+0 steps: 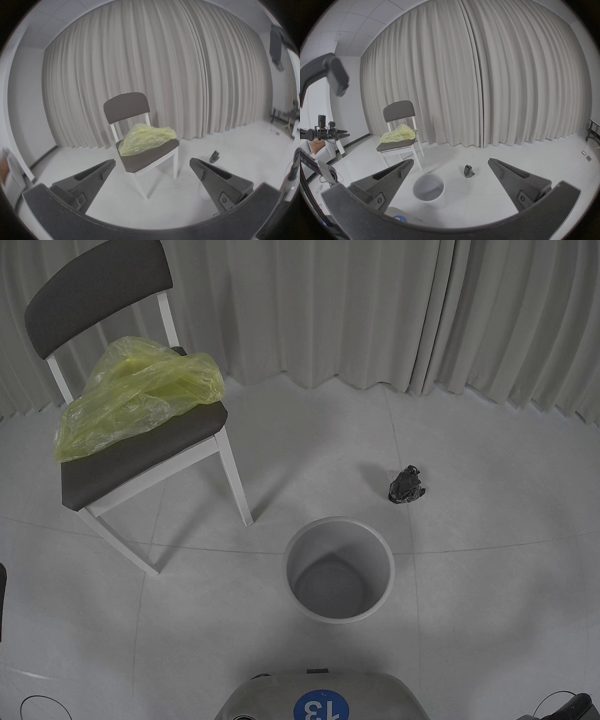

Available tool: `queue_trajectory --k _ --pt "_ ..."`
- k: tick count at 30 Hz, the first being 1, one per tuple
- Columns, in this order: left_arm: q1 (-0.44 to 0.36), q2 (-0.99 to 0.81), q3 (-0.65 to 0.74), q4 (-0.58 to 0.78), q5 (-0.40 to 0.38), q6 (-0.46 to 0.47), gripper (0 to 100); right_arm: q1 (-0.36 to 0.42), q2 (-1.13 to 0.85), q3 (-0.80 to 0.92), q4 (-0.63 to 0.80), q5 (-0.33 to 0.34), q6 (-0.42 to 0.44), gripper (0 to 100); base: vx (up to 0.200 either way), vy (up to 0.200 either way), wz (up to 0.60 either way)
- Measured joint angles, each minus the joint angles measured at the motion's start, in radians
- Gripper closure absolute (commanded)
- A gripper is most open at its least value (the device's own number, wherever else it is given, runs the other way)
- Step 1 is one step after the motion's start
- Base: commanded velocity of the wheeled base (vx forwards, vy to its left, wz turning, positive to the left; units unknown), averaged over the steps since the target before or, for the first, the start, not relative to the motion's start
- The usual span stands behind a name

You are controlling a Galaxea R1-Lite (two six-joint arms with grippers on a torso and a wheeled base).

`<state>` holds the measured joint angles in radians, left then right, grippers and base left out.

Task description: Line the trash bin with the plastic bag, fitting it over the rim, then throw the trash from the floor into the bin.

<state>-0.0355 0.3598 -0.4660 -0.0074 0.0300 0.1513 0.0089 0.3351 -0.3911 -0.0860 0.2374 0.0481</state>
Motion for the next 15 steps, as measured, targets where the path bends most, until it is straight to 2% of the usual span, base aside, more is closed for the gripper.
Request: queue_trajectory --k 5,15 --pt "0.024 0.139 -0.061 0.006 0.061 0.101 0 0.0 0.181 -0.116 -0.028 0.015 0.009 0 0.0 0.0 0.0" --pt "0.131 0.476 -0.244 0.002 0.097 0.186 0 0.005 0.44 -0.187 -0.136 0.022 0.019 0 0.0 0.0 0.0"
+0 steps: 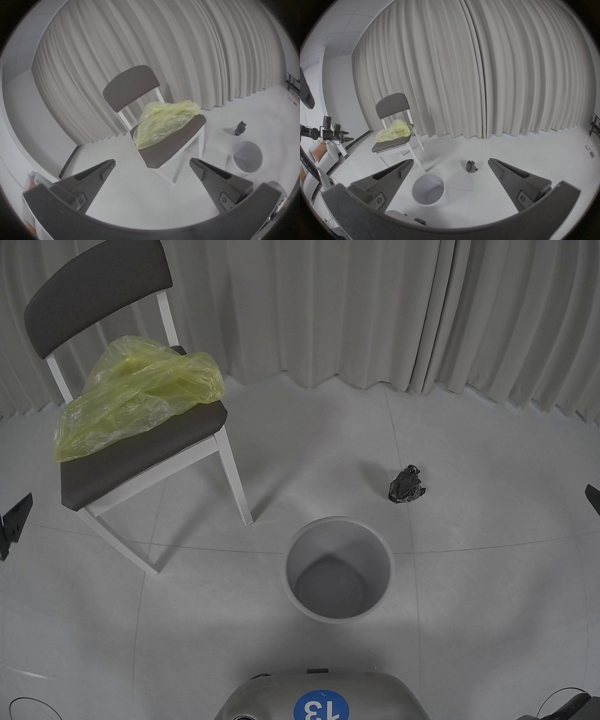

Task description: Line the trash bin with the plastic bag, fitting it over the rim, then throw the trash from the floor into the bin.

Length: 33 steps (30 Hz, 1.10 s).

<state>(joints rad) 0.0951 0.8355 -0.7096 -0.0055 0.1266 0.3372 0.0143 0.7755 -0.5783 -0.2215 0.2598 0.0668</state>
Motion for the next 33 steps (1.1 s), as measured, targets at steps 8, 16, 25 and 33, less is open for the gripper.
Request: queue_trajectory --k 8,16,25,33 --pt "0.084 0.262 -0.189 -0.003 -0.008 0.013 0 0.009 0.087 -0.007 -0.027 0.001 0.033 0 0.0 0.0 0.0" --pt "0.164 0.466 -0.304 -0.012 -0.109 0.004 0 0.013 0.116 -0.008 -0.031 0.002 0.056 0 0.0 0.0 0.0" --pt "0.228 0.617 -0.352 -0.097 -0.145 -0.031 0 0.037 0.138 0.005 -0.033 0.002 0.061 0 0.0 0.0 0.0" --pt "0.269 0.73 -0.451 -0.098 -0.145 -0.034 0 0.047 0.147 0.003 -0.033 0.002 0.086 0 0.0 0.0 0.0"
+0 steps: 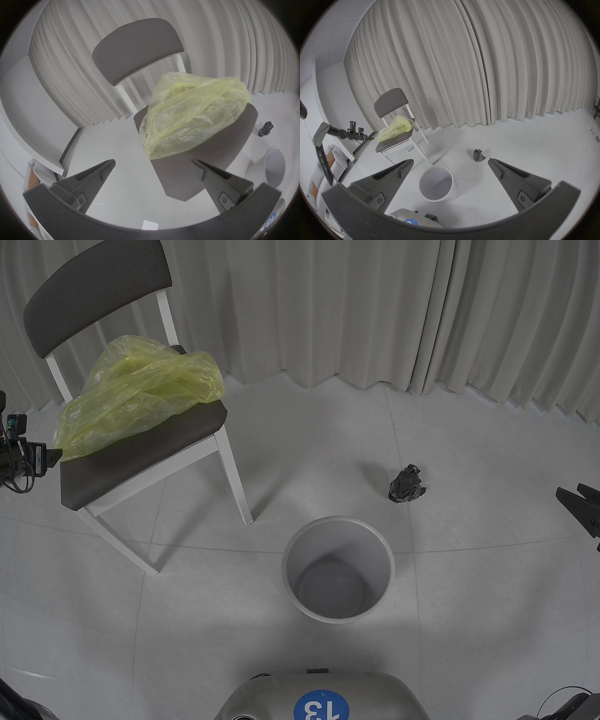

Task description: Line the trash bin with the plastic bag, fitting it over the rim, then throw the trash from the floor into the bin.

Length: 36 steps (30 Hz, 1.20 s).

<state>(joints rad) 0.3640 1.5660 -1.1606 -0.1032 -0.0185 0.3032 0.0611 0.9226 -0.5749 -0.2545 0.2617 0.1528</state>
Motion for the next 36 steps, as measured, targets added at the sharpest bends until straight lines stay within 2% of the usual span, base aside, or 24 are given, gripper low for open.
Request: queue_trajectory --k 9,36 --pt "0.027 0.104 -0.114 0.0 -0.007 -0.033 0 0.001 0.0 -0.003 0.0 0.001 0.004 0 0.0 0.0 0.0" --pt "-0.015 0.372 -0.39 0.001 0.007 -0.024 0 -0.007 0.001 -0.001 -0.006 0.007 0.004 0 0.0 0.0 0.0"
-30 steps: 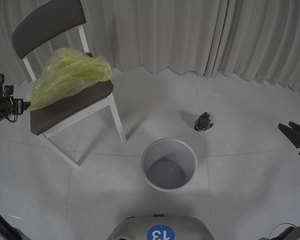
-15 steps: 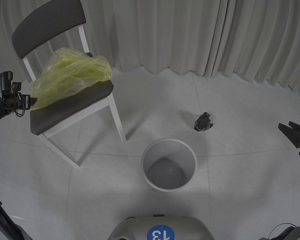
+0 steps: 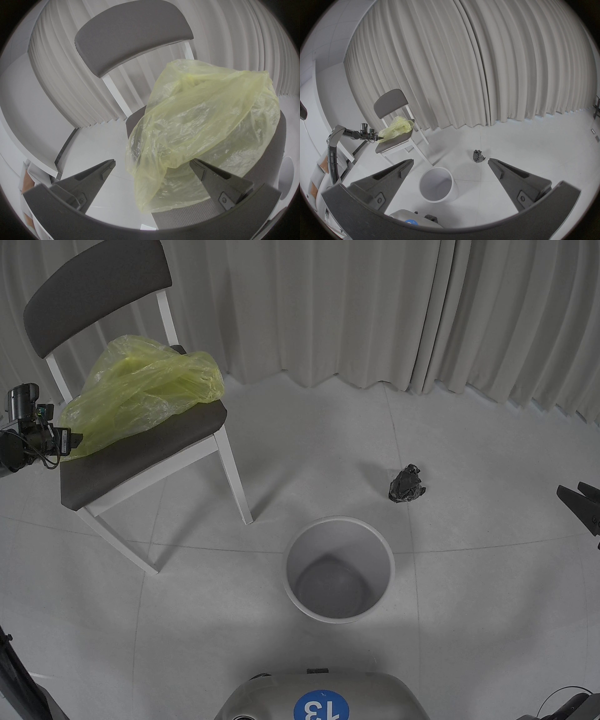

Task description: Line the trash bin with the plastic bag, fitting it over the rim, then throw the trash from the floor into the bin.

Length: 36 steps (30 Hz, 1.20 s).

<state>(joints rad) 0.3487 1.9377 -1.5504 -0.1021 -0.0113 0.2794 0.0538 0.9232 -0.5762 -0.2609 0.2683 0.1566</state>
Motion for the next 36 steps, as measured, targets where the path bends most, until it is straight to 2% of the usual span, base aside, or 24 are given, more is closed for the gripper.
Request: queue_trajectory --k 16,35,36 --pt "0.021 0.06 -0.072 -0.002 0.014 0.002 0 0.0 0.001 0.002 -0.002 0.001 0.001 0 0.0 0.0 0.0" --pt "0.044 0.07 -0.086 -0.003 0.013 0.001 0 0.0 0.003 0.005 -0.003 0.001 0.001 0 0.0 0.0 0.0" --pt "0.042 0.071 -0.086 -0.003 0.011 0.0 100 0.0 0.002 0.005 -0.003 0.001 0.001 0 0.0 0.0 0.0"
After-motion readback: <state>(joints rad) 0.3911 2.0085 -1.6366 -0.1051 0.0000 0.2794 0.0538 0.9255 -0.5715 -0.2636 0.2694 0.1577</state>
